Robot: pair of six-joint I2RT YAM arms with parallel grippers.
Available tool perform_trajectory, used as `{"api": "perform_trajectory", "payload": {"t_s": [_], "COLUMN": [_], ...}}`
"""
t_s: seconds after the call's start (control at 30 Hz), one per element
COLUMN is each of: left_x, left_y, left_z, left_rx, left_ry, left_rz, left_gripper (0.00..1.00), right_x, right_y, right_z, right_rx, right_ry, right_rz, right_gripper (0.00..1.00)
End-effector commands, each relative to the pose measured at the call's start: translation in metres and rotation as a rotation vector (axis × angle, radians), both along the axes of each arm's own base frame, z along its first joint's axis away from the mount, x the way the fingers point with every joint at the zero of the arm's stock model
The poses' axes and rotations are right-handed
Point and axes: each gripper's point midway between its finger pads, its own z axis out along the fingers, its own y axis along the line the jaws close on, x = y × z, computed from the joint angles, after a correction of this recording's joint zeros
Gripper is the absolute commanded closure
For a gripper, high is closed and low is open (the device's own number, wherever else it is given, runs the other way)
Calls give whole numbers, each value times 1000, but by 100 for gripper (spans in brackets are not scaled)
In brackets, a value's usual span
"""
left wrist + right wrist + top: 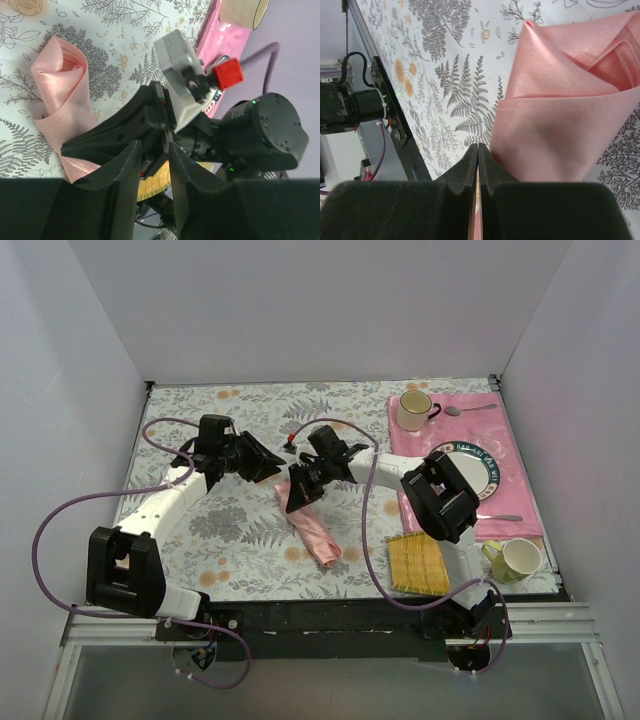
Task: Fold the napkin, place the utensils inside, and roll it up
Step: Roll the napkin with the utensil
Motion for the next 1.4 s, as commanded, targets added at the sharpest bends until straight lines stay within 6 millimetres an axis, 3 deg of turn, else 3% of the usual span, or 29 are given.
{"api": "perform_trajectory", "payload": {"t_s": [0.0, 0.2, 0.47, 0.87, 0.97, 1.07, 1.3, 1.37], "left_x": [-4, -12, -16, -22, -25, -25, -21, -19], "left_y": [6, 6, 5, 4, 4, 3, 0, -1], "left_z": [24, 21, 19, 21, 19, 17, 15, 17], "left_rx": [-10, -18, -32, -50, -56, -58, -65, -66], "left_ry": [-33, -17, -7, 5, 13, 17, 13, 8], "left_rz": [39, 31, 37, 30, 27, 26, 13, 9], "left_gripper": [71, 71, 70, 70, 70, 70, 70, 70], "right_x": [11, 15, 29, 45, 48, 50, 49, 45], "right_y": [11, 10, 26, 24, 25, 29, 20, 7], "right_z": [2, -13, 32, -10, -8, 12, 84, 83], "right_rx": [30, -10, 76, 38, 27, 55, 103, 66], "right_ry": [-11, -3, -47, 4, -14, -30, -90, -72], "right_rz": [4, 10, 5, -30, -8, 6, -13, -18], "right_gripper": [93, 95, 94, 94, 94, 94, 89, 88]}}
